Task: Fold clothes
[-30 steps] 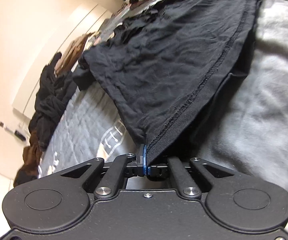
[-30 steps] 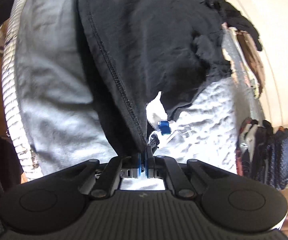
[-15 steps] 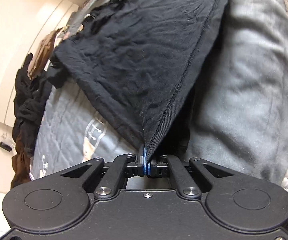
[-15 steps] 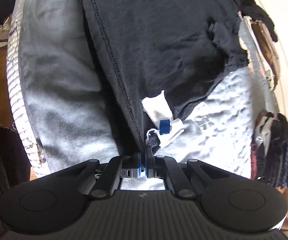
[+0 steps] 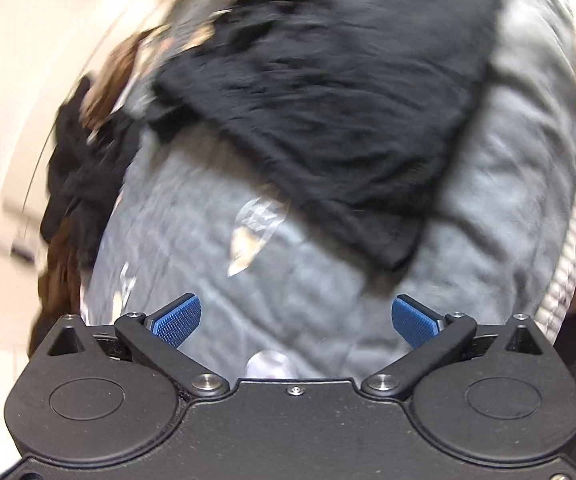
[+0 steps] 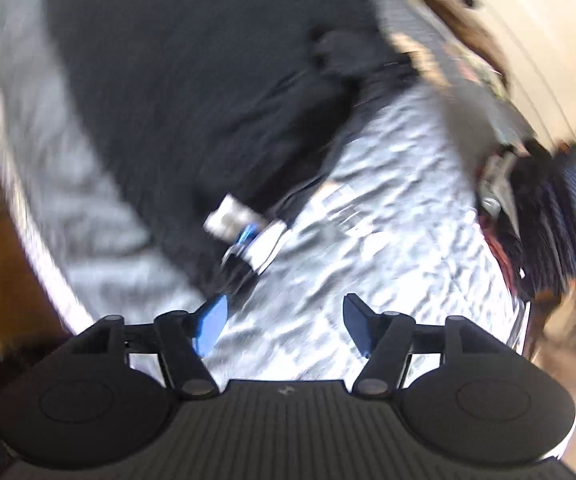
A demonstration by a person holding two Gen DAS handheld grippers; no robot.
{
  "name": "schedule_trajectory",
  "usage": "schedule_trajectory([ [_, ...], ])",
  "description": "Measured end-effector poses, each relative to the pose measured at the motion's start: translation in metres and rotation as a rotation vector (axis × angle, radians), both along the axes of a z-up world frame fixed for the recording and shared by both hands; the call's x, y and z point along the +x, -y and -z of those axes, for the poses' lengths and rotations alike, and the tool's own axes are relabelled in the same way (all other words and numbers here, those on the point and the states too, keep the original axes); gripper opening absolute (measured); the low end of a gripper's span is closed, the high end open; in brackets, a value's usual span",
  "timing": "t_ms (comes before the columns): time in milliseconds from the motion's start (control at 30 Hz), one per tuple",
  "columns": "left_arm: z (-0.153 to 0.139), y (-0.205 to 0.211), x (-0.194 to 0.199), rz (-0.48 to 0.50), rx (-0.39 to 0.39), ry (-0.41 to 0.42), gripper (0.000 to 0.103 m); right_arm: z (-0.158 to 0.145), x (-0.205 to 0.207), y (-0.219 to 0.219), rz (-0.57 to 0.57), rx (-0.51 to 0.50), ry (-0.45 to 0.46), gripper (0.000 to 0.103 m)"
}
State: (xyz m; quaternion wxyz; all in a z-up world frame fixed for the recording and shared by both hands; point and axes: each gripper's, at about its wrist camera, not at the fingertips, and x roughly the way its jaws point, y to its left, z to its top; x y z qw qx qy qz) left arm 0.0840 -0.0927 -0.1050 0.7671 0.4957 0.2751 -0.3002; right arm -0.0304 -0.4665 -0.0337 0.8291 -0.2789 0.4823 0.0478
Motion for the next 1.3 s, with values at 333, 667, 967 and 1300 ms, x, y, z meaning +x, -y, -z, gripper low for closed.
schedule_trajectory([
  [333,-0.088,0.065,0.055,-0.283,-0.718,0.007,0.103,-0.055,0.072,-0.021,0.15,0.335,0.355,0.084],
  [667,-0.053,0.175,0.129,-0.346,-0.84,-0.062,0.103,-0.013,0.21,-0.074,0.167,0.345,0.405,0.093],
  [967,-0.008,0.182,0.162,-0.378,-0.828,-0.03,0.103,0.057,0.337,-0.119,0.051,0.199,0.345,0.093],
  [1300,-0.001,0.173,0.177,-0.423,-0.852,-0.081,0.103,0.113,0.393,-0.129,-0.013,0.026,0.288,0.091],
])
